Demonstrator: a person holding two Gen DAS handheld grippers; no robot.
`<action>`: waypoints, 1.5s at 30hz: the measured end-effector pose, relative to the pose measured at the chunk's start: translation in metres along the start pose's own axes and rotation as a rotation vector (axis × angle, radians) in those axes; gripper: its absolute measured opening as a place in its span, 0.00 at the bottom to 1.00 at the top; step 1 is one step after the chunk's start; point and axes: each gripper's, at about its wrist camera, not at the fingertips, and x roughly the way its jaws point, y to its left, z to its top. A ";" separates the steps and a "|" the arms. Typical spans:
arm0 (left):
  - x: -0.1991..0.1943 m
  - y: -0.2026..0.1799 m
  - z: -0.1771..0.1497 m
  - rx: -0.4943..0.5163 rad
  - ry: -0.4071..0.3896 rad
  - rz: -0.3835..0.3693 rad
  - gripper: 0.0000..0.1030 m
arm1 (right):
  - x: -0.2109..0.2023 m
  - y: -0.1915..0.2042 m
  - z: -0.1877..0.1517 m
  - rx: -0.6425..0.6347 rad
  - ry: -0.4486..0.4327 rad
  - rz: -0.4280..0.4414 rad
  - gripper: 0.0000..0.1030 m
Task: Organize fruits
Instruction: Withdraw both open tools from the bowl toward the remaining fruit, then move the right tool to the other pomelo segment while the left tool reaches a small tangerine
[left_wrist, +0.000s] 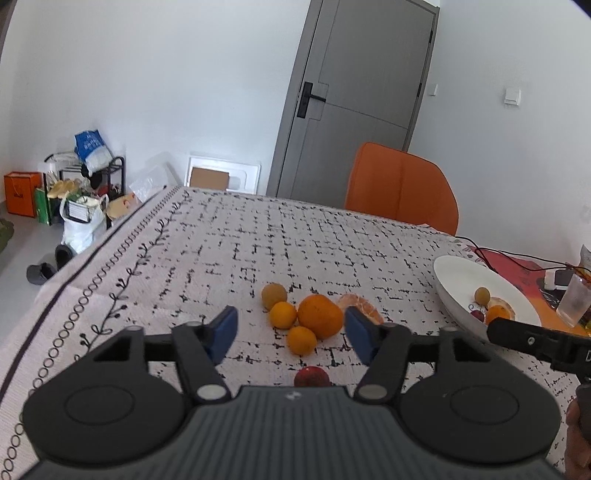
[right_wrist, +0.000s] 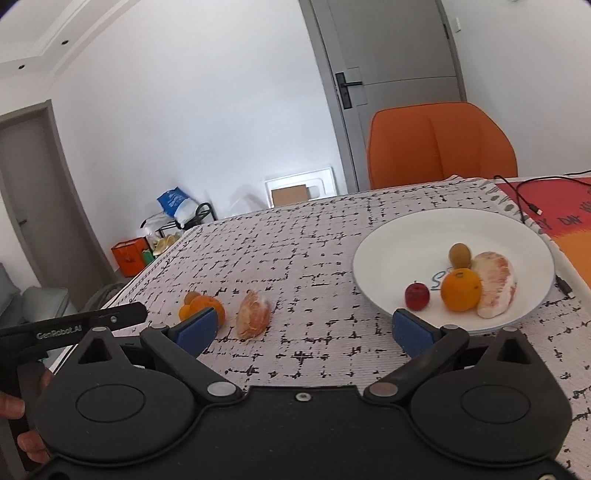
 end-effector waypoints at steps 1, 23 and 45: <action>0.001 0.000 -0.001 -0.002 0.004 -0.002 0.55 | 0.001 0.001 0.000 -0.003 0.003 0.004 0.92; 0.041 0.004 -0.010 -0.039 0.111 -0.052 0.34 | 0.040 0.018 -0.006 -0.068 0.101 0.063 0.78; 0.052 0.017 -0.007 -0.075 0.130 -0.044 0.21 | 0.075 0.038 -0.001 -0.126 0.160 0.082 0.63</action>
